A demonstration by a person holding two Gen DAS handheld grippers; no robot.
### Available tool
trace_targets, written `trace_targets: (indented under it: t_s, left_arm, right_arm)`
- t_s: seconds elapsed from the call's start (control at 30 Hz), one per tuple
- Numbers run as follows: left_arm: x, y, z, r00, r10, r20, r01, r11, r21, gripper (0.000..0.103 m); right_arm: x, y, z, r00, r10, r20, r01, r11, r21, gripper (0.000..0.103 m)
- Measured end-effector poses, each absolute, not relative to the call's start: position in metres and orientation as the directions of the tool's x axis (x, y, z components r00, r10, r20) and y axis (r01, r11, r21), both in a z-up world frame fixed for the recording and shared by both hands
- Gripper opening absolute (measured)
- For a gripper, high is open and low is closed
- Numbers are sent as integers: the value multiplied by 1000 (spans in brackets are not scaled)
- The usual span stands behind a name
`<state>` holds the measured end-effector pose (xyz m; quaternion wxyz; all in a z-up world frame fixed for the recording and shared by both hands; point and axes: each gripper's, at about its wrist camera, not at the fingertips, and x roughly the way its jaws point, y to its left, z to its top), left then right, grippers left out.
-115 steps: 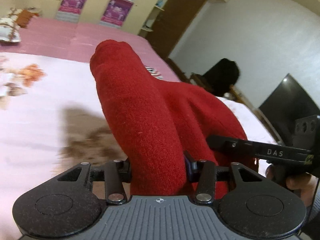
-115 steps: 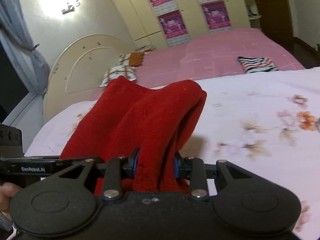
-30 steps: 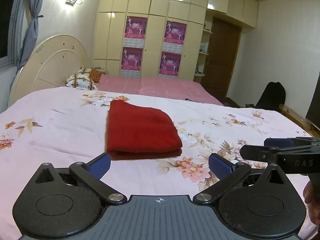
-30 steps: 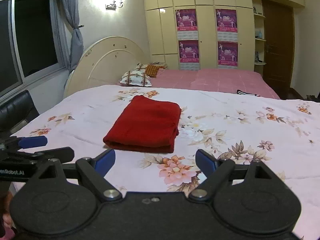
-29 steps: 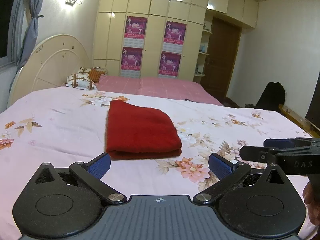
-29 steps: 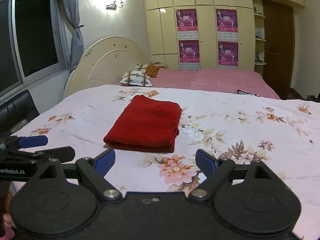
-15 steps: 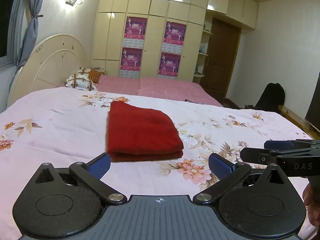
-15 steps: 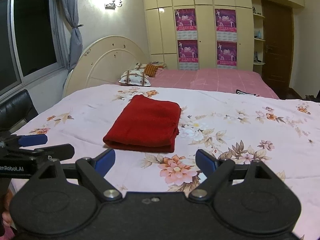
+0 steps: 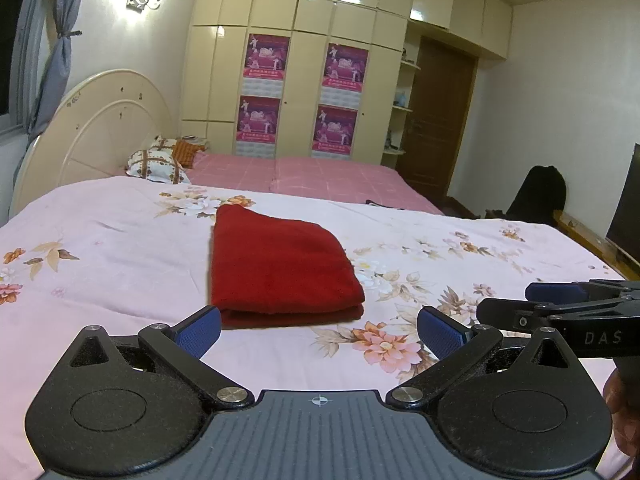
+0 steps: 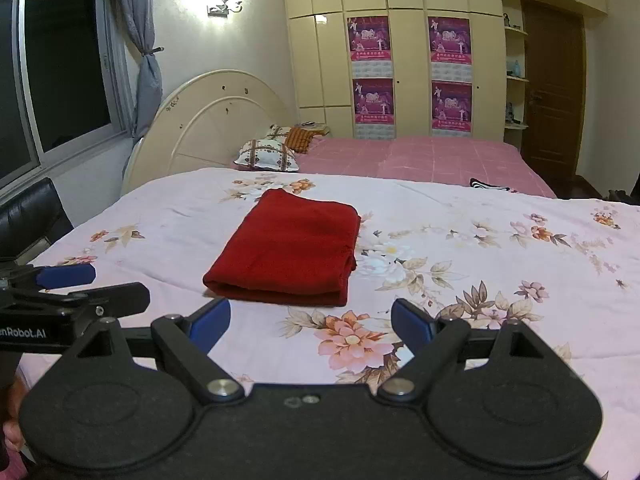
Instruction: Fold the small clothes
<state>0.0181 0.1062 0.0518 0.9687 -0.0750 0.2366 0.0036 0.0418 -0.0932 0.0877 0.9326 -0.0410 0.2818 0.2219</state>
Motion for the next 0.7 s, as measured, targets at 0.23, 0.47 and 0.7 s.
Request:
trace_targets:
  t_s: [0.23,0.47,0.7]
  left_arm:
    - [19,107,52,888,-29,-458,-40,989,-141,103]
    - [22,109,54,888,-34,-458,-34,990,-138,103]
    - [24,111,53,888,-30,-459,-36,990,-134,103]
  right_arm:
    - [42,-92,89,745,391,-541,-437,898,48,87]
    - [42,-92,89,746,387,-542,-433,900,47,87]
    - [43,-92,89,744,385,-546,-433,900,44,87]
